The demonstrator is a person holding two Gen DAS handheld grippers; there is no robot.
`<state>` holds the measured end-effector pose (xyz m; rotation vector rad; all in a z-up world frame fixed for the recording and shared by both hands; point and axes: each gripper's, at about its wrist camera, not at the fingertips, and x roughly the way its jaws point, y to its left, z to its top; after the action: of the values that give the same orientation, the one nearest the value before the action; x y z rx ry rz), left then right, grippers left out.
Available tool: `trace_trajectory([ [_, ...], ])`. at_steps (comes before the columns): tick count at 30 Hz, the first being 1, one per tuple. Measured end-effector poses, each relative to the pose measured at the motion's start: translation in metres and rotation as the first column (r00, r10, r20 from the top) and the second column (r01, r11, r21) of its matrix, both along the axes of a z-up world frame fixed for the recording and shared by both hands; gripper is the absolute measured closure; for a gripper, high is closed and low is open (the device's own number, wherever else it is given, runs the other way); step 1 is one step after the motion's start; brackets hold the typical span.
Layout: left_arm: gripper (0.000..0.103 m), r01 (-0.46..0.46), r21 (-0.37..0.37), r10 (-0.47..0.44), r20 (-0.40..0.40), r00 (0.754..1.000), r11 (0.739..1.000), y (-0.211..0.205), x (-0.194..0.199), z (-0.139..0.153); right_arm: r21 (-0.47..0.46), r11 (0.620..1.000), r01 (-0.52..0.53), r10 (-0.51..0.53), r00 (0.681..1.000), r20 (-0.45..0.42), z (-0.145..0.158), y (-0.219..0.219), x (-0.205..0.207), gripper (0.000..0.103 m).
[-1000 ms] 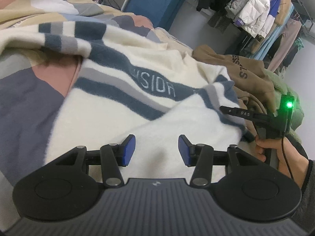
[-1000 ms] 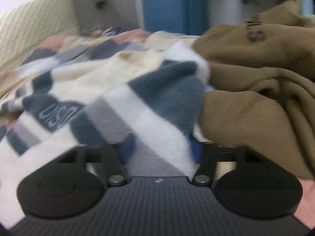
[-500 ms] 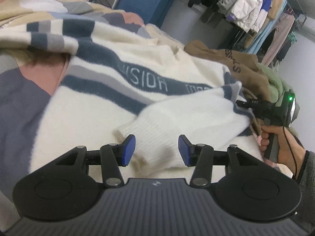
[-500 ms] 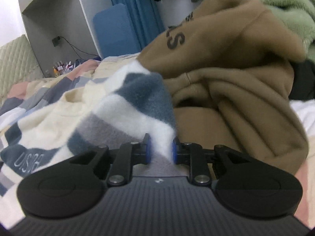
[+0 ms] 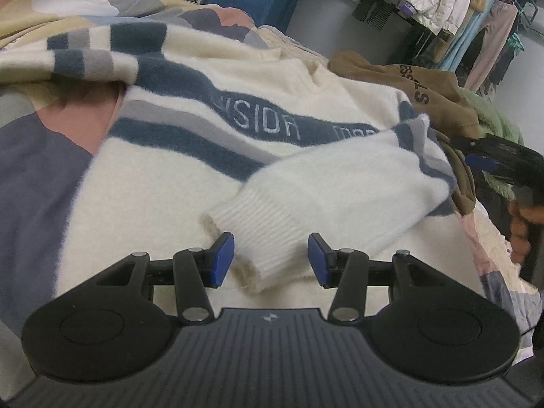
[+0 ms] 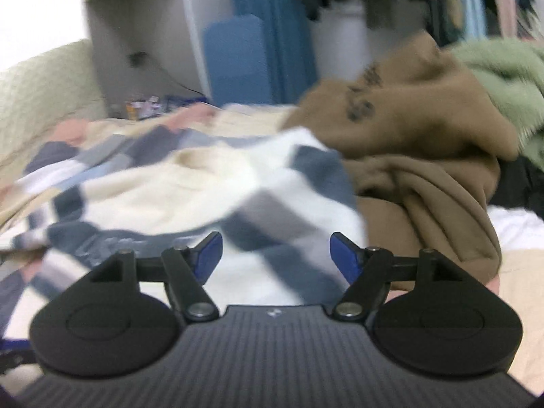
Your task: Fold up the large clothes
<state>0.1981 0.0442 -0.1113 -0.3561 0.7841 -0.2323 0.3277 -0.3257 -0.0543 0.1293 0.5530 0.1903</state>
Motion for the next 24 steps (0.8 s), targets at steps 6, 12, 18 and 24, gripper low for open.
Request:
trace_trajectory([
  [6,0.043,-0.041,-0.004,0.042,0.045,0.998,0.999,0.008,-0.007,0.013,0.065,0.981,-0.180,0.182,0.983,-0.014,-0.006,0.055,-0.017,0.032],
  [12,0.039,-0.145,-0.026,0.147,0.091,0.985,0.989,0.034,-0.013,0.029,-0.030,0.963,-0.270,0.263,0.955,-0.137,-0.057,0.097,-0.006,0.033],
  [18,0.039,-0.295,-0.050,0.298,0.114,0.948,0.954,0.078,-0.011,0.039,-0.008,0.967,-0.256,0.252,0.955,-0.156,-0.063,0.097,-0.013,0.032],
  [24,0.039,-0.504,-0.165,0.519,0.069,0.852,0.848,0.145,-0.012,0.036,-0.024,0.970,-0.241,0.234,0.959,-0.159,-0.063,0.097,-0.017,0.032],
])
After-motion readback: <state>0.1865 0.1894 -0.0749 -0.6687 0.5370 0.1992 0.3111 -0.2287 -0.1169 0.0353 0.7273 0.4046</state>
